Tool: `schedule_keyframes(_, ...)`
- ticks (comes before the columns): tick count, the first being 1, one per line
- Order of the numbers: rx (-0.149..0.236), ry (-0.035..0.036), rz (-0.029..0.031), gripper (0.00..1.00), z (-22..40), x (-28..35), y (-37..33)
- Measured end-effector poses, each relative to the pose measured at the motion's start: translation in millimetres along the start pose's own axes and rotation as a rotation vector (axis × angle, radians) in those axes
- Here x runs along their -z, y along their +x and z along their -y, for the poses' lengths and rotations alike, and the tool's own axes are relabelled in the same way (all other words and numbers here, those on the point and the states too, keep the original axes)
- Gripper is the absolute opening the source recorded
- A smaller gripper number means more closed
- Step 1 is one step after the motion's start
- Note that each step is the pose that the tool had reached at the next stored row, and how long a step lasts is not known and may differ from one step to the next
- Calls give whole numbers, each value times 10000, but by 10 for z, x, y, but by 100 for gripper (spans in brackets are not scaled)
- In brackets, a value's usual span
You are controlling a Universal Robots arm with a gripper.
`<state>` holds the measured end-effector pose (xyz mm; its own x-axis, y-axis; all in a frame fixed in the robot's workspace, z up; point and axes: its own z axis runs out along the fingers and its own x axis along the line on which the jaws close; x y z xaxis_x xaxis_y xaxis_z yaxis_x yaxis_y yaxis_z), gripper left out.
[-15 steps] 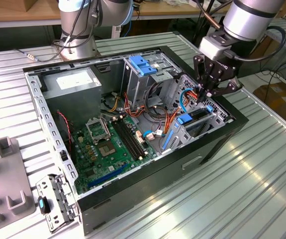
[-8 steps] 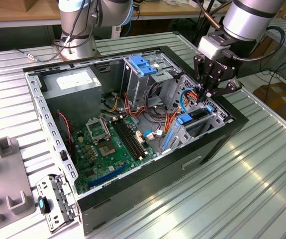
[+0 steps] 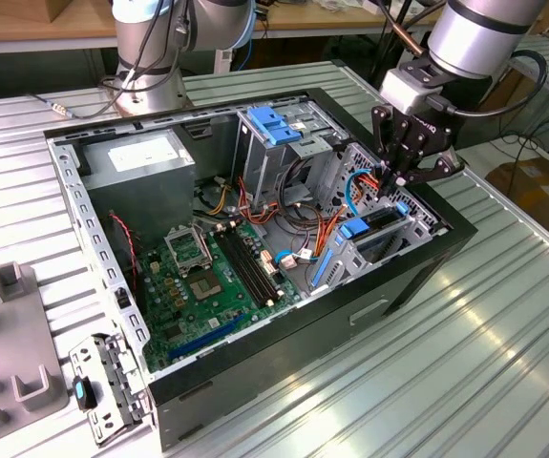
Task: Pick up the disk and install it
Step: 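Insert the first disk wire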
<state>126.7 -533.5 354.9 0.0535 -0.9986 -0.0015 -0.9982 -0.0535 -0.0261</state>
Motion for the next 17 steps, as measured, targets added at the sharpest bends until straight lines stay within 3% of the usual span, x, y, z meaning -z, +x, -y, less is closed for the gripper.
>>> schedule_keyframes(14,-758,1,-20,17,-32,-3,1)
schedule_keyframes(17,-760,1,-20,17,-47,-4,51)
